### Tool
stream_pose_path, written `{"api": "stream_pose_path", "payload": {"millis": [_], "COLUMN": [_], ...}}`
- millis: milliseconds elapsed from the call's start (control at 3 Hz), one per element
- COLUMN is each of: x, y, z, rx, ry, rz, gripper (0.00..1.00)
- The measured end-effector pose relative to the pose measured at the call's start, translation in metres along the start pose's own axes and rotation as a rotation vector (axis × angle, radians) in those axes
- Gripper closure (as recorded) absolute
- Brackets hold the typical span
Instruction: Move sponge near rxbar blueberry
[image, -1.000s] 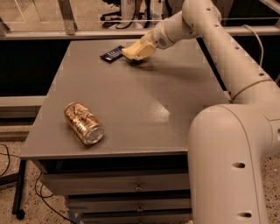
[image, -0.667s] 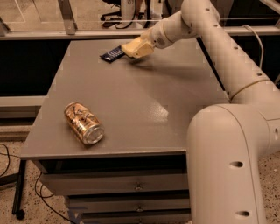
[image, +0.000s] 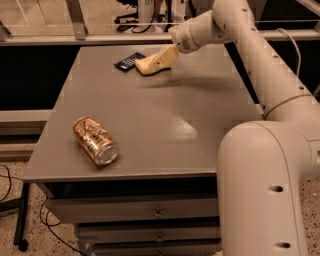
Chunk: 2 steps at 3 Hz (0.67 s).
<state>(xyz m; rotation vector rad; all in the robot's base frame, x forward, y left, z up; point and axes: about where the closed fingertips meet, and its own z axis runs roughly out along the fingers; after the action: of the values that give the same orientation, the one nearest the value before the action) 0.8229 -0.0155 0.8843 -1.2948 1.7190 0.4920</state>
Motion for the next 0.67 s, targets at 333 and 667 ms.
{"api": "stream_pose_path", "payload": {"millis": [333, 667], "x": [0.005, 0.02], "y": [-0.006, -0.014], "z": [-0.041, -0.126], "rx": [0.03, 0.103], "ry": [-0.035, -0.055], "rz": [0.068, 0.133], "gripper": [0.0, 0.0]}}
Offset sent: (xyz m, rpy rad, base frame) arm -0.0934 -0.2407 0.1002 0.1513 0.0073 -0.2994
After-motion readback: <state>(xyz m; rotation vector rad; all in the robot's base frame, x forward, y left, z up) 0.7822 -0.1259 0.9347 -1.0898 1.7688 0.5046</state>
